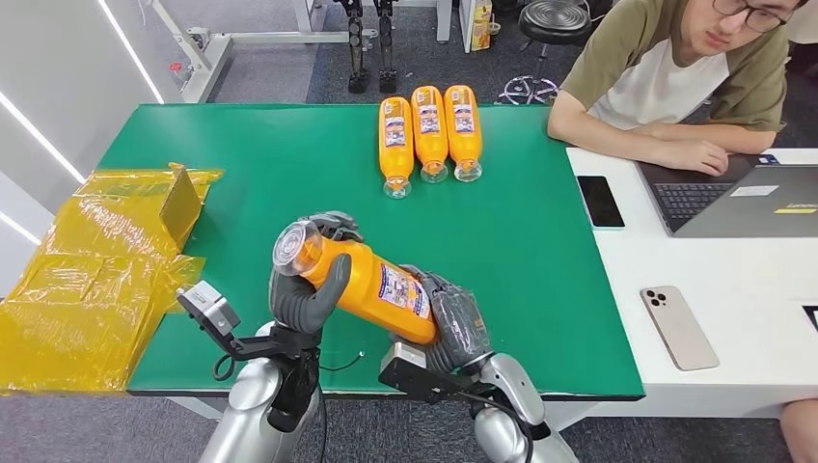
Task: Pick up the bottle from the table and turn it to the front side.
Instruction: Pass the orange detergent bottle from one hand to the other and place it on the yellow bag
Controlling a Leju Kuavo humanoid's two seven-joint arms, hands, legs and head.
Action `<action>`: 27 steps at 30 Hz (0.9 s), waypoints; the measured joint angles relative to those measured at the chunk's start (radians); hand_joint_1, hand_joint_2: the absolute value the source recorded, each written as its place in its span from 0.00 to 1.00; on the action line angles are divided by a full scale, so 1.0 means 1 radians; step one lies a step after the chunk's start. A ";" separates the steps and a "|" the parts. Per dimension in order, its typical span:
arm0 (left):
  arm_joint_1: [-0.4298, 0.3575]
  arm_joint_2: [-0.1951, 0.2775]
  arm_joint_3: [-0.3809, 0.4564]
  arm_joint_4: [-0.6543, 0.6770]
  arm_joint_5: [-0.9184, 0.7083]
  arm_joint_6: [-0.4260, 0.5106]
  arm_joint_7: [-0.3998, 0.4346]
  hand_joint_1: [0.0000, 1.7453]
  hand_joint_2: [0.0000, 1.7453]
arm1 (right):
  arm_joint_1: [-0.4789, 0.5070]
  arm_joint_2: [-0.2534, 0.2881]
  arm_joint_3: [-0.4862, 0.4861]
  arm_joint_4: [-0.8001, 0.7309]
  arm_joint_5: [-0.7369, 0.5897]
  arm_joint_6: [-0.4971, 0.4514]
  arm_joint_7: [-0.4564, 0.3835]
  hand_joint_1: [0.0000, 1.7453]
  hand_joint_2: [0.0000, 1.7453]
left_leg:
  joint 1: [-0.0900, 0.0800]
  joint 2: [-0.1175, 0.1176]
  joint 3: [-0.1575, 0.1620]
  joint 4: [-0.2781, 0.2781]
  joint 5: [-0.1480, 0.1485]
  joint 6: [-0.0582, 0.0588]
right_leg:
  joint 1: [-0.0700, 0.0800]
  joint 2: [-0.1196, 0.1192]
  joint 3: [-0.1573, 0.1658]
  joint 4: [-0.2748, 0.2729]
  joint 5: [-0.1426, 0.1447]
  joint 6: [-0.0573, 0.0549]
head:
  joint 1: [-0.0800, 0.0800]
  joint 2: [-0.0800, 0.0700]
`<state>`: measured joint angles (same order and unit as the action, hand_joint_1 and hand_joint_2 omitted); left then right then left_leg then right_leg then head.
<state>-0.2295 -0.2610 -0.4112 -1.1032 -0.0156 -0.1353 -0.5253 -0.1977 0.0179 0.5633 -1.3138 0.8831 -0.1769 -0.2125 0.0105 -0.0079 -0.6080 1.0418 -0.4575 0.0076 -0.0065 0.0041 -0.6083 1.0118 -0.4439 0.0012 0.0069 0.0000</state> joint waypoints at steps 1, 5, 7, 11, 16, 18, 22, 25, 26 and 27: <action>0.000 -0.001 0.000 0.000 0.000 0.000 0.000 1.00 1.00 | 0.000 0.000 -0.001 0.000 0.000 0.000 0.000 1.00 1.00 | 0.000 0.000 0.000 0.000 0.000 0.000 | 0.000 0.000 0.000 0.000 0.000 0.000 | 0.000 0.000; 0.000 -0.005 0.000 0.000 0.000 0.000 0.000 1.00 1.00 | 0.000 0.000 -0.002 0.000 0.003 0.000 0.000 1.00 1.00 | 0.000 0.000 0.000 0.000 0.000 0.000 | 0.000 0.000 0.000 0.000 0.000 0.000 | 0.000 0.000; 0.000 -0.008 0.001 0.000 -0.001 0.000 0.000 1.00 1.00 | 0.000 0.000 -0.002 0.001 0.006 0.000 0.000 1.00 1.00 | 0.000 0.000 0.000 0.000 0.000 0.000 | 0.000 0.000 0.000 0.000 0.000 0.000 | 0.000 0.000; 0.000 -0.011 0.007 0.000 -0.006 -0.008 0.001 1.00 1.00 | -0.001 0.000 -0.002 0.001 0.015 -0.001 0.006 1.00 1.00 | 0.000 0.000 0.000 0.000 0.000 0.000 | 0.000 0.000 0.000 0.000 0.000 0.000 | 0.000 0.000; 0.000 -0.017 0.013 0.000 -0.022 -0.023 0.004 1.00 1.00 | 0.005 0.001 -0.003 -0.004 0.042 -0.031 0.019 0.30 1.00 | 0.000 0.000 0.000 0.000 0.000 0.000 | 0.000 0.000 0.000 0.000 0.000 0.000 | 0.000 0.000; -0.002 -0.020 0.016 0.000 -0.031 -0.025 0.004 1.00 1.00 | 0.010 0.006 -0.004 -0.009 0.057 -0.071 0.020 0.00 1.00 | 0.000 0.000 0.000 0.000 0.000 0.000 | 0.000 0.000 0.000 0.000 0.000 0.000 | 0.000 0.000; -0.010 -0.020 0.022 0.000 -0.047 0.000 0.007 1.00 1.00 | 0.029 0.042 -0.004 -0.025 -0.034 -0.234 -0.048 0.00 1.00 | 0.000 0.000 0.000 0.000 0.000 0.000 | 0.000 0.000 0.000 0.000 0.000 0.000 | 0.000 0.000; -0.016 -0.019 0.025 -0.001 -0.059 0.030 0.007 1.00 1.00 | 0.043 0.076 -0.004 -0.045 -0.199 -0.335 -0.132 0.00 1.00 | 0.000 0.000 0.000 0.000 0.000 0.000 | 0.000 0.000 0.000 0.001 0.000 0.000 | 0.000 0.000; -0.016 -0.018 0.025 -0.002 -0.065 0.044 0.009 1.00 1.00 | 0.047 0.087 -0.004 -0.054 -0.252 -0.367 -0.160 0.00 1.00 | 0.000 0.000 0.000 0.000 0.000 0.000 | 0.000 0.000 0.000 0.001 0.000 0.000 | 0.000 0.000; -0.016 -0.016 0.025 -0.003 -0.075 0.063 0.011 1.00 1.00 | 0.052 0.096 -0.004 -0.064 -0.300 -0.397 -0.187 0.00 1.00 | 0.000 0.000 0.000 0.000 0.000 0.000 | 0.000 0.000 -0.001 0.001 0.000 0.000 | 0.000 0.000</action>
<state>-0.2457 -0.2769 -0.3861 -1.1065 -0.0902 -0.0720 -0.5144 -0.1460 0.1144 0.5591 -1.3774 0.5829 -0.5739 -0.3997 0.0107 -0.0078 -0.6082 1.0413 -0.4573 0.0074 -0.0063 0.0041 -0.6089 1.0127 -0.4440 0.0010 0.0069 -0.0001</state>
